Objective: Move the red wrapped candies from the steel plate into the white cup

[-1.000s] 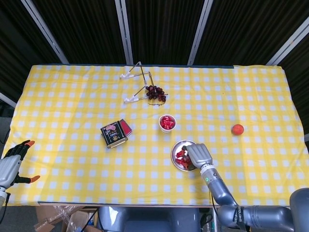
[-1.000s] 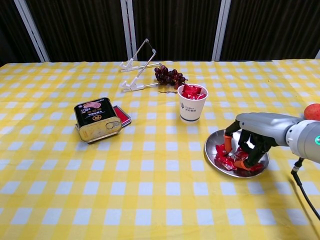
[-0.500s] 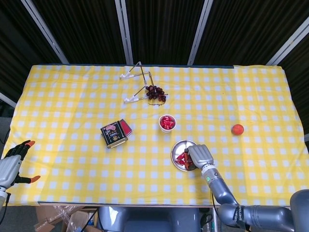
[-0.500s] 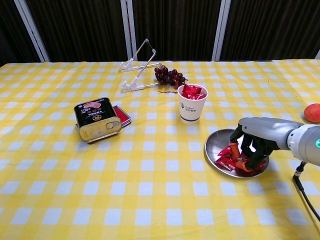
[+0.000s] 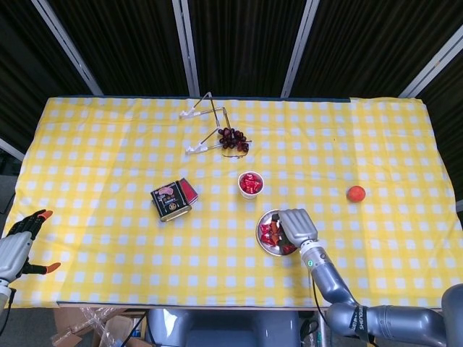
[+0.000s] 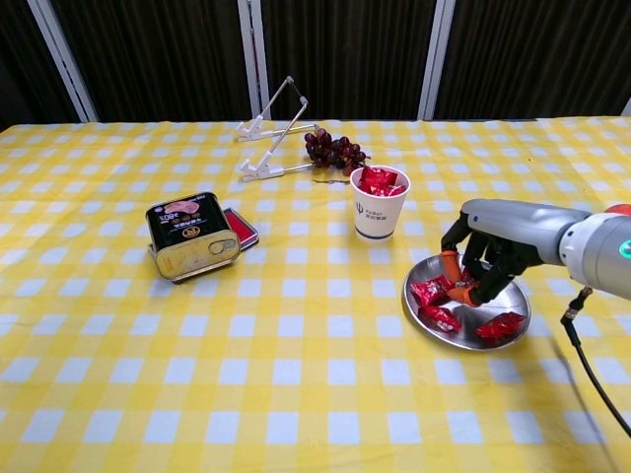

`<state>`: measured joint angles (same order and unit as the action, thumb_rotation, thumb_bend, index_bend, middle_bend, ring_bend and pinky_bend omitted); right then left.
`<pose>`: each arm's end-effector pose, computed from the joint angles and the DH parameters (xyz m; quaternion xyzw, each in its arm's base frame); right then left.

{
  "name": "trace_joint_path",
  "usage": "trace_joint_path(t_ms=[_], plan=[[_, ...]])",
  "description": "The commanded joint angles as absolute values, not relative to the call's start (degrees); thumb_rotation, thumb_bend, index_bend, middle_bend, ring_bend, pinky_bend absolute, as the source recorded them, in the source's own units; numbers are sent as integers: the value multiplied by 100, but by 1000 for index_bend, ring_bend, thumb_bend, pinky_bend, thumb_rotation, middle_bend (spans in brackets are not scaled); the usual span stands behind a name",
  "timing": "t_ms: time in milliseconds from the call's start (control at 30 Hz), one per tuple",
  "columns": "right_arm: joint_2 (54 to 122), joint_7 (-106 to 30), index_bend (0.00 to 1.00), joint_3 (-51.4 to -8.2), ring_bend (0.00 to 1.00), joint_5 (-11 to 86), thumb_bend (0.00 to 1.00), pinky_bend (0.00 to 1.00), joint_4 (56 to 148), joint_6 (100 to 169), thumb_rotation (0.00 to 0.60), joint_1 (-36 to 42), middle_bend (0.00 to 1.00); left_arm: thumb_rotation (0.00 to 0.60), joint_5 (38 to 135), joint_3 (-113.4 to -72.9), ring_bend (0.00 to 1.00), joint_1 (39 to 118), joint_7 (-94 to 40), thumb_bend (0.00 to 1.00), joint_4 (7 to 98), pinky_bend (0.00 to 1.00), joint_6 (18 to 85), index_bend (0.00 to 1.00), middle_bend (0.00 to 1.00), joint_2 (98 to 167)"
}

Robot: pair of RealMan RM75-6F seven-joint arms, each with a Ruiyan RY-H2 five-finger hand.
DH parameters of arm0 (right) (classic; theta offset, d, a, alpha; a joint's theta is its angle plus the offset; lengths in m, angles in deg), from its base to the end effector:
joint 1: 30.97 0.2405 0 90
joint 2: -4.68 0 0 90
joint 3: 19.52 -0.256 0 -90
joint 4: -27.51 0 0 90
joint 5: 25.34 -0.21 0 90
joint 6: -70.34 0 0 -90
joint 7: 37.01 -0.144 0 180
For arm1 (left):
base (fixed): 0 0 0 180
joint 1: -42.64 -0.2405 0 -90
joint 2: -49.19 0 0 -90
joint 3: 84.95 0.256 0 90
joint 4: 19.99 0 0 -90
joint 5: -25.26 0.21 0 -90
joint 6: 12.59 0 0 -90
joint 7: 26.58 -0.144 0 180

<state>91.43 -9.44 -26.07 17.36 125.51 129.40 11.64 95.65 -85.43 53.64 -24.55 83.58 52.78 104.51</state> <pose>-0.1579 -0.3038 -0.0241 0.7036 -0.5022 0.2964 0.4061 -0.3178 0.1897 0.1509 -0.5781 -0.5498 -0.2827 0.5325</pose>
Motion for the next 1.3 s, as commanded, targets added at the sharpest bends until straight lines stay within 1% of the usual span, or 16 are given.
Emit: trace_joint_path(t_ms=[33,267,467,667,767,900,1133,1300], plan=[[9070,-915,655,-2671,960,1684,509,932,12640,12975,600,1183,806,600,9568,-8544,0,5365,-2446,93,8358,0,5275,0,0,10448],[8828,-895,655,-2911,960,1619,510,931,12954,13094,600,1238,806,600,9577,-8544,0,5367,-2429,93,8359,0,5270,0,0,10444],[8567,-854,655,-3341,960,1580,513,931,13288,13140,600,1454,806,600,9580,-8541,0,5377,-2421,93,8364,0,5245,0,0,10441],[8544,-689,655,-3682,960,1266,513,931,13302,13026,600,1820,806,600,9561,-8545,0,5391,-2408,93,8367,0,5213,0,0,10431],[8640,-637,655,-3805,960,1040,512,931,13136,12916,600,2016,806,600,9562,-8544,0,5394,-2400,93,8366,0,5202,0,0,10425],[8881,-553,655,-3914,960,625,512,931,12670,12741,600,2334,806,600,9557,-8549,0,5403,-2377,93,8355,0,5185,0,0,10422],[9248,-576,655,-3976,960,229,513,931,11905,12475,600,2681,806,600,9554,-8548,0,5428,-2344,93,8337,0,5125,0,0,10415],[9430,-634,655,-3992,960,141,513,932,11509,12322,600,2849,806,600,9534,-8545,0,5447,-2309,92,8338,0,5066,0,0,10391]])
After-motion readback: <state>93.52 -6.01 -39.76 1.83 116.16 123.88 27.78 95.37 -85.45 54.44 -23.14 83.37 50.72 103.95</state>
